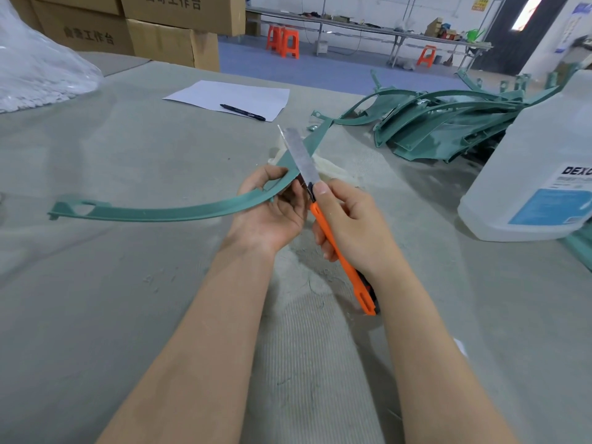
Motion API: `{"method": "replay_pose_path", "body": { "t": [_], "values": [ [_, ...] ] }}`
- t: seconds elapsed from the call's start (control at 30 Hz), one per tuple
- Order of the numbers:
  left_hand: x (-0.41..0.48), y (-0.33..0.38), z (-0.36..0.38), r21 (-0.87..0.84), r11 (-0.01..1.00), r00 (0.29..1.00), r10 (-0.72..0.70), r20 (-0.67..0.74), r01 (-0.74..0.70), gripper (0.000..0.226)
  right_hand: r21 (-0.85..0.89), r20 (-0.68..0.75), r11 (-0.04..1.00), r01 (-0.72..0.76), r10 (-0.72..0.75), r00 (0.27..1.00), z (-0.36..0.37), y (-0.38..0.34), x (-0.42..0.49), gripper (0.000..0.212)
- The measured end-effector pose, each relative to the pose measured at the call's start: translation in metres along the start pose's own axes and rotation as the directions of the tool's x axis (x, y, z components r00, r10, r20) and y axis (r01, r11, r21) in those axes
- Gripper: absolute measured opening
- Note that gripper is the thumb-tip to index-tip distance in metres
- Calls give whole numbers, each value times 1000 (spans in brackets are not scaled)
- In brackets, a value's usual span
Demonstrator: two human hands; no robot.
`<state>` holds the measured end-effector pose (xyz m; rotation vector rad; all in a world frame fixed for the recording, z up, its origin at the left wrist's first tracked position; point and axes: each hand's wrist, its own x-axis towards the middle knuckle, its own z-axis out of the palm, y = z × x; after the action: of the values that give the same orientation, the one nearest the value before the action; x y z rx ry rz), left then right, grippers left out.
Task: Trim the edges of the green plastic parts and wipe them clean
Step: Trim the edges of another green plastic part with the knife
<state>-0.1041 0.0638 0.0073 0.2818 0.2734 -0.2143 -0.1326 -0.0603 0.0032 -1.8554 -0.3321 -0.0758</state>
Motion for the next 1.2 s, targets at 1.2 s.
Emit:
{"method": "replay_pose_path", "body": {
  "t": [1.2],
  "values": [
    [-3,-7,5,632,711,951,235,202,-310,5,343,-312,938,-57,171,935,-8,2,6,16]
  ]
}}
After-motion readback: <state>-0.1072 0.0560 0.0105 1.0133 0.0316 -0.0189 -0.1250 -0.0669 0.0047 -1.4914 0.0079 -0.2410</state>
